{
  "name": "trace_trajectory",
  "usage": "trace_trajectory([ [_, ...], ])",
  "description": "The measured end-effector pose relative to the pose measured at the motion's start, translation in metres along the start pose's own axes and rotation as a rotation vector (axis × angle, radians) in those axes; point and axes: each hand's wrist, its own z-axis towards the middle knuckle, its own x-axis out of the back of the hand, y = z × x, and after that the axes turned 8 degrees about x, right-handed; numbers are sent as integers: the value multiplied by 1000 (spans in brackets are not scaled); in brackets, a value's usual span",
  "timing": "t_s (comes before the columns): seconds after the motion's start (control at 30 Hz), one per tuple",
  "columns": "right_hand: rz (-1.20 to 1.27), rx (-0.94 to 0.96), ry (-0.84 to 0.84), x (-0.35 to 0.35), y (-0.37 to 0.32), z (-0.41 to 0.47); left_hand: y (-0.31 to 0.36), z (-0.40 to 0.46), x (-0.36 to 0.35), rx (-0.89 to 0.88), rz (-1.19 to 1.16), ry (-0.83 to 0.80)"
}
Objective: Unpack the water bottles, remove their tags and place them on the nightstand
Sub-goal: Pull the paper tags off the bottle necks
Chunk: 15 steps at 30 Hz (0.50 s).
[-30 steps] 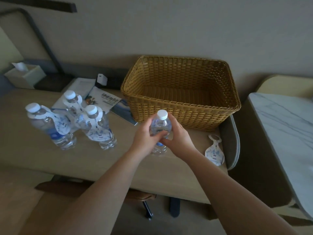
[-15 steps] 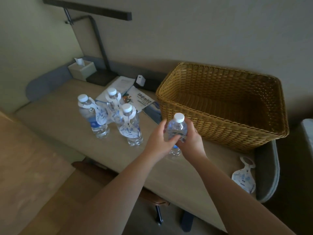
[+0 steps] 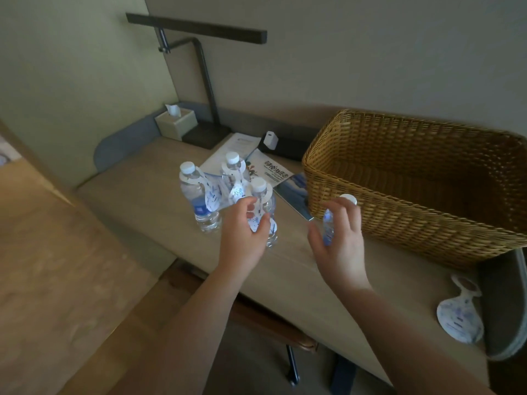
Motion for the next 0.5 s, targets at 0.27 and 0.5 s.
trace_trajectory([
  [0.27, 89, -352, -328, -70, -13, 14, -30, 55, 11, 149, -22, -211],
  [0.5, 306, -632, -341, -101, -18, 25, -51, 82, 7, 203, -187, -522],
])
